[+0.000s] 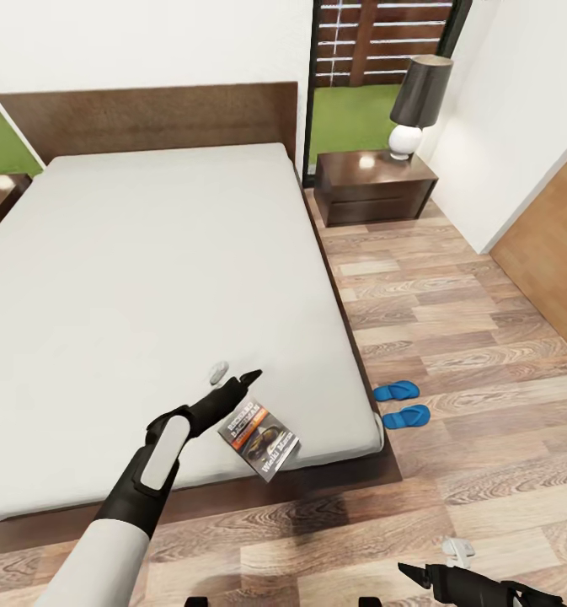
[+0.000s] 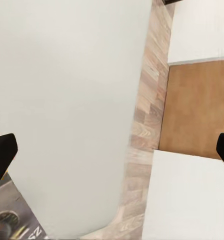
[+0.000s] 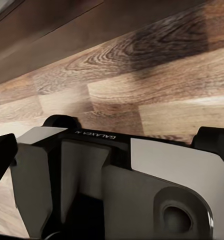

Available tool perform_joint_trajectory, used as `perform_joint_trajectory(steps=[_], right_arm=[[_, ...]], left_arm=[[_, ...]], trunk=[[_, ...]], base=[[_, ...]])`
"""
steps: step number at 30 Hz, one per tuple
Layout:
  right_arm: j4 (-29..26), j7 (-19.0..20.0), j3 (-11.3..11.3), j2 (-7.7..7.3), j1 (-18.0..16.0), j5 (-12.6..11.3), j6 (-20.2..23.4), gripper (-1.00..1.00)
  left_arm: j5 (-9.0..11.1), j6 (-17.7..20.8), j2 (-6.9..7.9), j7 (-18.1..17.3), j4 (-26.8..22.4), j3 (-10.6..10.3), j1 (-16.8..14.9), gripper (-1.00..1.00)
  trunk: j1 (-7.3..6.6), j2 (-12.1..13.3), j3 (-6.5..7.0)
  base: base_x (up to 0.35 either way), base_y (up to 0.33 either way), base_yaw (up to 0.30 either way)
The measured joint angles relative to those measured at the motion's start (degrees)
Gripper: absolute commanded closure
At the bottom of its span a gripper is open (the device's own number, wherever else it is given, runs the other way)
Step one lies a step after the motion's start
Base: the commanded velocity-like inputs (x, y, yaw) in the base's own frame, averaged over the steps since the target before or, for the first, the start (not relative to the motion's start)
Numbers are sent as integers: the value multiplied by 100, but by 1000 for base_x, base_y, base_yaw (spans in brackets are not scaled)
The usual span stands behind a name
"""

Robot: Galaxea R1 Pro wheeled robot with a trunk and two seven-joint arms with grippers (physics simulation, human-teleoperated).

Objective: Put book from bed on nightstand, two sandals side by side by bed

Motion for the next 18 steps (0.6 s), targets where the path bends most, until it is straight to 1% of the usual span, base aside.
perform_joint_trajectory(steps=[2, 4, 6, 7, 8, 9, 11, 12, 13, 14, 15, 16, 17, 18], right_arm=[[0, -1, -2, 0, 1, -1, -1, -100], [0, -3, -1, 0, 1, 0, -1, -100], [0, -6, 0, 0, 1, 0, -1, -100], [0, -5, 0, 0, 1, 1, -1, -100], [0, -6, 0, 0, 1, 1, -1, -100], [0, -7, 0, 0, 1, 1, -1, -100], [0, -4, 0, 0, 1, 1, -1, -100], [0, -5, 0, 0, 1, 1, -1, -100], [0, -4, 0, 0, 1, 1, -1, -100], [0, -3, 0, 0, 1, -1, -1, -100], [0, -3, 0, 0, 1, 0, -1, -100], [0, -2, 0, 0, 1, 0, -1, -100], [0, -2, 0, 0, 1, -1, -1, -100], [0, -2, 0, 0, 1, -1, -1, -100]], left_arm=[[-2, 31, 6, -215, -14, -19, 0, -100], [-2, 117, 9, -296, -57, -75, 0, -100], [1, 353, 44, -337, -172, -157, 2, -100], [10, 737, 155, -354, -322, -210, 18, -100], [11, 867, 194, -357, -367, -223, 26, -100], [13, 1193, 339, -366, -456, -250, 82, -100], [8, 1347, 570, -400, -497, -252, 263, -100], [-11, 1388, 790, -565, -510, -255, 492, -100], [-8, 1405, 960, -795, -513, -257, 672, -100], [-3, 1411, 1051, -945, -514, -257, 762, -100], [-54, 1404, 1324, -1478, -504, -257, 982, -100], [-80, 1385, 1540, -1868, -481, -259, 1137, -100], [-94, 1365, 1647, -2062, -460, -261, 1217, -100], [-163, 1289, 1824, -2403, -404, -262, 1368, -100]], trunk=[[-44, 80, 36], [-88, 160, 72], [-132, 241, 108], [-154, 281, 126], [-176, 321, 144], [-198, 361, 161], [-242, 441, 197], [-264, 482, 215], [-286, 522, 233], [-308, 562, 251], [-330, 602, 269], [-352, 642, 287], [-374, 682, 305], [-396, 722, 323]], base=[[0, 0, 0], [0, 0, 0], [0, 0, 0], [0, 0, 0], [0, 0, 0], [0, 0, 0], [0, 0, 0], [0, 0, 0], [0, 0, 0], [0, 0, 0], [0, 0, 0], [0, 0, 0], [0, 0, 0], [0, 0, 0]])
